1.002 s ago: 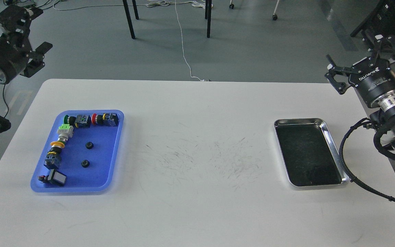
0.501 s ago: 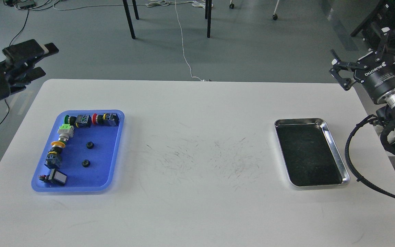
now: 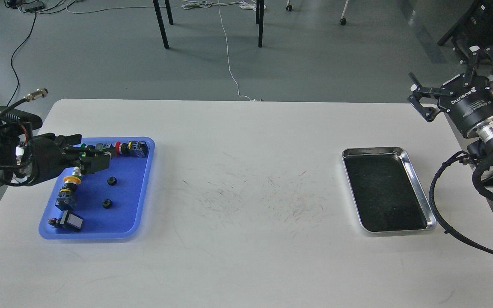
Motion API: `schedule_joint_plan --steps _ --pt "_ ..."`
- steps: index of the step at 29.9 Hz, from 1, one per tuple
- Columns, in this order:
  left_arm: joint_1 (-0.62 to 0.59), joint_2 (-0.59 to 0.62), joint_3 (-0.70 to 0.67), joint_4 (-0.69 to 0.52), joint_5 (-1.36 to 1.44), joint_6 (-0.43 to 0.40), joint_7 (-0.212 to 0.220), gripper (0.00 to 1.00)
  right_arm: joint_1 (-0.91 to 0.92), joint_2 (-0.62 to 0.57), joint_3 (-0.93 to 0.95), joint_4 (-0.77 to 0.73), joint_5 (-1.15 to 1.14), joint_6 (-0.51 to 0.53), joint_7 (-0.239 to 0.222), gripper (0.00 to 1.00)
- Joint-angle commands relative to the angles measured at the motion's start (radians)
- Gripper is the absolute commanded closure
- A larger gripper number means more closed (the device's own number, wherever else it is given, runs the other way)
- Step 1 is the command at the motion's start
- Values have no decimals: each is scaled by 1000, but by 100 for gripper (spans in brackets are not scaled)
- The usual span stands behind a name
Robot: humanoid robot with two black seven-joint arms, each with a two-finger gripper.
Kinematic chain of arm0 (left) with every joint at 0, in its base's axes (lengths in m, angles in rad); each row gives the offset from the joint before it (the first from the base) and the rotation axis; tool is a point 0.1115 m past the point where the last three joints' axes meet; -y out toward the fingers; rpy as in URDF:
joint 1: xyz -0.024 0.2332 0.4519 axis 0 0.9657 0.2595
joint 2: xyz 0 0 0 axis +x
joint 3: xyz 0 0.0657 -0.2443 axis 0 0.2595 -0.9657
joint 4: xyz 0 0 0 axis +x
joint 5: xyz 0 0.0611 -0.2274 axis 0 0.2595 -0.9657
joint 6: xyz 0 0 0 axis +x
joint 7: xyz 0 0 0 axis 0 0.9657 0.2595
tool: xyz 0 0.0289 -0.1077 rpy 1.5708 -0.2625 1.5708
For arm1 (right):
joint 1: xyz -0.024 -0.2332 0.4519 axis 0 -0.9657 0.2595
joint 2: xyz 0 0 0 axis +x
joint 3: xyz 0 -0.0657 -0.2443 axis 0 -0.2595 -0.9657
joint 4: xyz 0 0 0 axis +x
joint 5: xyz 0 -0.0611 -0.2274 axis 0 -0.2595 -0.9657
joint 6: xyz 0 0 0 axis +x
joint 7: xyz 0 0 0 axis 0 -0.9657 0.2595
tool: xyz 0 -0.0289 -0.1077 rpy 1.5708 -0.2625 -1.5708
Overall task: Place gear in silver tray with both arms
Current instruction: 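Grasp the small black gear in the blue tray with the left gripper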
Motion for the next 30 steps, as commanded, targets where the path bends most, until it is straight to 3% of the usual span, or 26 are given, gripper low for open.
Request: schedule_joint_plan --steps 1,9,22,30 --pt "0 -68 30 47 57 7 18 2 -17 0 1 -2 0 0 0 1" --pt "54 -144 50 177 157 53 12 4 -46 0 3 -2 0 -1 2 1" --pt "75 -257 51 323 160 53 1 7 -60 0 4 0 0 -3 5 1" --pt "83 -256 51 328 190 50 -2 30 -60 2 4 -3 -2 -1 5 1"
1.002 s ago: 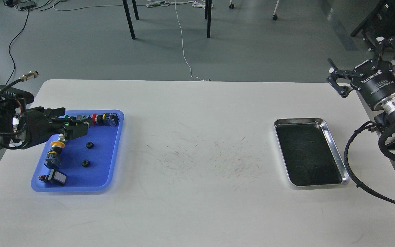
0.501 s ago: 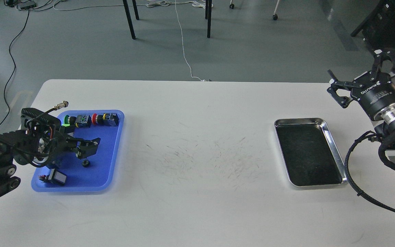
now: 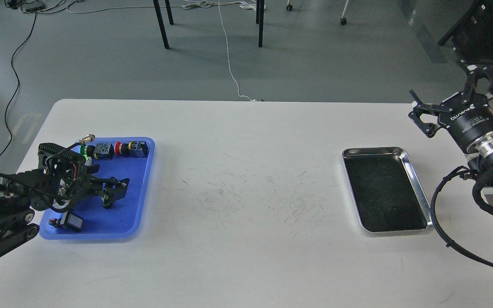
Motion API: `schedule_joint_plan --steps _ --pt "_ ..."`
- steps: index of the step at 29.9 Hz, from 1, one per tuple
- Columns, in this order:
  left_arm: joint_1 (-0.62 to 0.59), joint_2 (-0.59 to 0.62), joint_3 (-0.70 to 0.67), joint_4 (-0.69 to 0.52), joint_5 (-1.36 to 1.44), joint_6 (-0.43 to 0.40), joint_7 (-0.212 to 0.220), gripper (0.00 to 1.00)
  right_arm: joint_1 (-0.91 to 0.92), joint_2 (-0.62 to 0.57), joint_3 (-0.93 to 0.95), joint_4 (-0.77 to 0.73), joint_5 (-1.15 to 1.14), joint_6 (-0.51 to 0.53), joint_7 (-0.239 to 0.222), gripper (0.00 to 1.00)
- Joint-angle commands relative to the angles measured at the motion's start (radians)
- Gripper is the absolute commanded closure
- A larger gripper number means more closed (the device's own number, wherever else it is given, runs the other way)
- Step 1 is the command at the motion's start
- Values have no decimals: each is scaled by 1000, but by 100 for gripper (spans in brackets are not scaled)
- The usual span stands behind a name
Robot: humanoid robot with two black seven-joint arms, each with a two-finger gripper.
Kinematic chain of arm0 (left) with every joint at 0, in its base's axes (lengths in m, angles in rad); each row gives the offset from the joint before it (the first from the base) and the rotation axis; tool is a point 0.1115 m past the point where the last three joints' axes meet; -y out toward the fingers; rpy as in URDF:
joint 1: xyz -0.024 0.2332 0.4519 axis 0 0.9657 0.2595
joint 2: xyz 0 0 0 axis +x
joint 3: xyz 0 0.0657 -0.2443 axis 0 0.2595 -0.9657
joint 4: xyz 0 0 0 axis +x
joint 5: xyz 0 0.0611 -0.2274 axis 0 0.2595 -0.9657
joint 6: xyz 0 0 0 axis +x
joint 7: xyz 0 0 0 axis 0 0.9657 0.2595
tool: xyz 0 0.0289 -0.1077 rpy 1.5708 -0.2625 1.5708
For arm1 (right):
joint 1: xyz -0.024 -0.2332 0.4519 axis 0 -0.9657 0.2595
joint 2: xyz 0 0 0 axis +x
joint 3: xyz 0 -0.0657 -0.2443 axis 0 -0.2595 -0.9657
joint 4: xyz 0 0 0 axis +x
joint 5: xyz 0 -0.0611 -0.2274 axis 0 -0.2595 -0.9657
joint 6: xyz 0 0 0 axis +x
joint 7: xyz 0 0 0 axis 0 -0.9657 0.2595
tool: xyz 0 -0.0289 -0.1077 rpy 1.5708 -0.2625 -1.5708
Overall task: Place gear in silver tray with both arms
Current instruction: 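Grasp the small black gear in the blue tray with the left gripper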
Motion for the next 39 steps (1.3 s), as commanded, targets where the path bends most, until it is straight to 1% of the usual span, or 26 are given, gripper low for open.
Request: schedule_joint_plan --steps 1,6,18,23,27,31,32,33,34,37,39 --pt "4 4 0 2 11 -5 -3 32 0 2 0 -3 0 1 0 1" --pt "7 5 0 9 11 -11 -3 36 0 2 0 0 0 1 1 1" --pt "13 -1 0 28 4 -18 -3 40 0 -1 4 0 0 1 0 1" --pt "14 -5 -2 45 1 -20 0 37 0 -1 7 0 0 1 0 1" --pt "17 -7 0 48 1 -20 5 39 0 1 15 0 1 2 0 1" --pt "17 -7 0 49 4 -20 6 49 0 1 14 0 1 2 0 1" --pt "17 -5 0 49 4 -23 6 56 0 1 14 0 1 2 0 1" --pt "17 -7 0 49 4 -28 5 67 0 1 14 0 1 2 0 1" --pt "19 -5 0 49 4 -37 5 74 0 2 14 1 1 2 0 1" --pt "20 -7 0 49 1 -67 6 76 0 1 15 4 1 4 0 1" --pt "28 -7 -2 49 -1 -71 6 76 0 2 17 4 1 4 0 1"
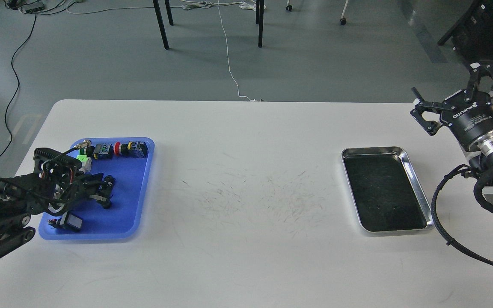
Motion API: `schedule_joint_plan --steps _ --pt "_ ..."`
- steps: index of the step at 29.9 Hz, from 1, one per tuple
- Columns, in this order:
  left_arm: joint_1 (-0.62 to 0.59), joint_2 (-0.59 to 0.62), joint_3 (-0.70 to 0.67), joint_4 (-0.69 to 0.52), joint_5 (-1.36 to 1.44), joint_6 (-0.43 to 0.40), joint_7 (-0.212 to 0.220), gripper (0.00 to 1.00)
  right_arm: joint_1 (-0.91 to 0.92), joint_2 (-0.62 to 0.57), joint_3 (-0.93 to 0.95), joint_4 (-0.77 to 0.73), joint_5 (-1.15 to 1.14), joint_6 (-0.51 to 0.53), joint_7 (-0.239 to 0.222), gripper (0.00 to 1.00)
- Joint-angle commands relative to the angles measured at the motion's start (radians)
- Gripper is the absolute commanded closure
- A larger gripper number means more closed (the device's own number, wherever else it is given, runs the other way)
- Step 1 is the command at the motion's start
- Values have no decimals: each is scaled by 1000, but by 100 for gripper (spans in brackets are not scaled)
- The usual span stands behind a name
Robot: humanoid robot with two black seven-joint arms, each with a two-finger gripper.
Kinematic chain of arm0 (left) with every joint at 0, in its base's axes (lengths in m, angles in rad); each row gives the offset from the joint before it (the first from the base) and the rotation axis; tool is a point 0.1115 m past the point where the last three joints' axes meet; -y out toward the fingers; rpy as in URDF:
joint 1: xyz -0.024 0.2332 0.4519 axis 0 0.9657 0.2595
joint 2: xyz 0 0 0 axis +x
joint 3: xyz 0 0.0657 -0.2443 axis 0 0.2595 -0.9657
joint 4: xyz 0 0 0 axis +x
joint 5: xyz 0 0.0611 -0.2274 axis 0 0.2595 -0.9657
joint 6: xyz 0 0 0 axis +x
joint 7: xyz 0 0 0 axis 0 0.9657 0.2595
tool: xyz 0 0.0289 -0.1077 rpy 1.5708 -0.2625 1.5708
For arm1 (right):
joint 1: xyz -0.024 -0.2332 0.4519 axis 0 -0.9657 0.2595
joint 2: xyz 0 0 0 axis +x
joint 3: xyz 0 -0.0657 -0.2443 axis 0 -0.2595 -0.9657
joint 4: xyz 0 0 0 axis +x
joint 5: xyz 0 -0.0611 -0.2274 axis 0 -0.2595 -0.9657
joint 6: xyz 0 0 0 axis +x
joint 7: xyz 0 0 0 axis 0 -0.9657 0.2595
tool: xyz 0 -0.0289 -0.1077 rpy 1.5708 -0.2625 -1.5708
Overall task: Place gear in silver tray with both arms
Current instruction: 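Grasp the small black gear in the blue tray with the left gripper, then carry the black gear with the left gripper toward the silver tray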
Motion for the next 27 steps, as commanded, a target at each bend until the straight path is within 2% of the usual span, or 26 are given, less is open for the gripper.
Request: schedule_joint_plan --steps 1,4,7,11,15,18,23,27 --pt "14 -2 0 0 -6 -15 -2 76 0 -1 1 1 2 0 0 1" --pt "14 -3 -2 0 -7 -15 -6 77 0 -1 1 1 2 0 0 1" --pt "13 -3 -10 -3 -9 -18 -9 84 0 -1 1 -1 0 0 0 1" --pt "-3 21 -17 -30 -25 -18 -9 88 0 -1 1 -1 0 0 0 1" --pt "-73 110 -19 -131 -71 -35 3 88 0 -1 1 -1 0 0 0 1" --pt "-134 176 -20 -255 -107 -66 11 89 0 -1 1 2 0 2 0 1" --pt "-318 259 -26 -475 -145 -202 78 89 0 -1 3 4 2 -1 0 1" --pt "-424 176 -36 -556 -162 -238 132 89 0 1 15 7 2 -1 0 1"
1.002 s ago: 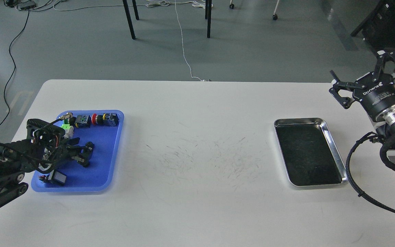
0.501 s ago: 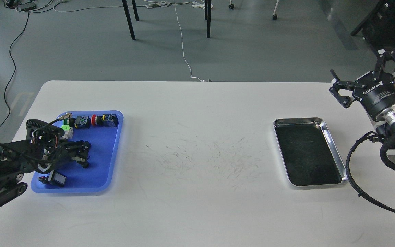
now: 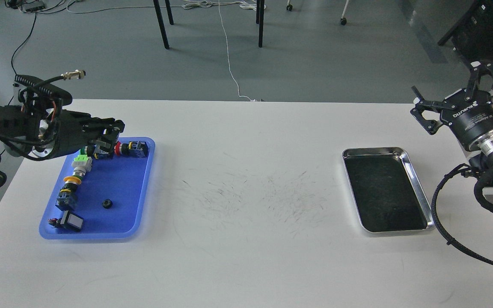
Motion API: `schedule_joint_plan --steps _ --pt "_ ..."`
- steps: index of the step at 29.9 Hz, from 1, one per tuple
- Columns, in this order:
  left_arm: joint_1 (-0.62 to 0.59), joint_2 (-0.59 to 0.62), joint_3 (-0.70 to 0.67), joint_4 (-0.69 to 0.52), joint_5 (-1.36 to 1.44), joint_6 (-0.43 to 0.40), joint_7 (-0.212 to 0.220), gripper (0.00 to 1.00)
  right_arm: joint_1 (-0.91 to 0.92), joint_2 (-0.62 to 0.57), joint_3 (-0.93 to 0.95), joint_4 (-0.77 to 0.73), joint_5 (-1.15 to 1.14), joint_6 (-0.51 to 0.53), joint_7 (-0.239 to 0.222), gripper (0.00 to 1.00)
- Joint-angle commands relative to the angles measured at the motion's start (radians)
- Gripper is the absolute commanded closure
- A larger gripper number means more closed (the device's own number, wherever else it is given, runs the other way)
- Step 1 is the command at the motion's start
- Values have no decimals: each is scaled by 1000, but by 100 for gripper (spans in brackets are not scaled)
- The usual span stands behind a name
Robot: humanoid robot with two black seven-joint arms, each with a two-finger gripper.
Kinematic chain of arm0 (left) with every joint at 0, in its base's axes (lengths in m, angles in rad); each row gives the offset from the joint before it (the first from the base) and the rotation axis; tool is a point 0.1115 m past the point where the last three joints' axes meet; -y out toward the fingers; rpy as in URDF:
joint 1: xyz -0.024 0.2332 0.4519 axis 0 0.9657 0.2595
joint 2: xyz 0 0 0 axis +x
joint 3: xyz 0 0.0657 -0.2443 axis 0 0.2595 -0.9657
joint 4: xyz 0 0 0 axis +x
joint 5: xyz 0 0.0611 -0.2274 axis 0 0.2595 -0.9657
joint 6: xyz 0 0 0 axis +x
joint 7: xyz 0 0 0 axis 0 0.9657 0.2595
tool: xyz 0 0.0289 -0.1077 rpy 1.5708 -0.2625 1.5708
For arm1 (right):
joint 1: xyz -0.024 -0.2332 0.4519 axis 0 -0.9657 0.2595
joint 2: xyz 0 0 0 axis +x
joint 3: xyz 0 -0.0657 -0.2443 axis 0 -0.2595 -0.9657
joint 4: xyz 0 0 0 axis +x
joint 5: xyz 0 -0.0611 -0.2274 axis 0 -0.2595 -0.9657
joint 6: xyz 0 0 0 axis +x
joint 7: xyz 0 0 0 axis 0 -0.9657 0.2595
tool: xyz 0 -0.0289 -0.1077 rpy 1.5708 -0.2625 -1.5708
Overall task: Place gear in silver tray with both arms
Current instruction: 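Carry the black gear with the left gripper toward the silver tray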
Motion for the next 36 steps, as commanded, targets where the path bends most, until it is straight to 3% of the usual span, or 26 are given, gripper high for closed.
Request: schedule_joint_plan --steps 1,7,13,19,25,36 --pt "-82 -131 -4 -52 -16 -22 66 88 0 2 8 5 0 -1 0 1" --pt "-82 -485 -5 -32 -19 -19 196 88 0 -1 5 0 -1 -1 0 1" --pt "31 -731 10 64 16 -14 232 89 -2 -3 6 2 0 0 0 1" --pt "149 -878 8 126 108 -10 235 88 -8 -4 8 2 -1 5 2 1" --pt "177 -1005 10 201 133 32 241 88 -8 -7 8 2 -1 7 2 1" --pt "274 -1013 10 345 197 122 236 88 -8 -12 11 5 0 10 2 1"
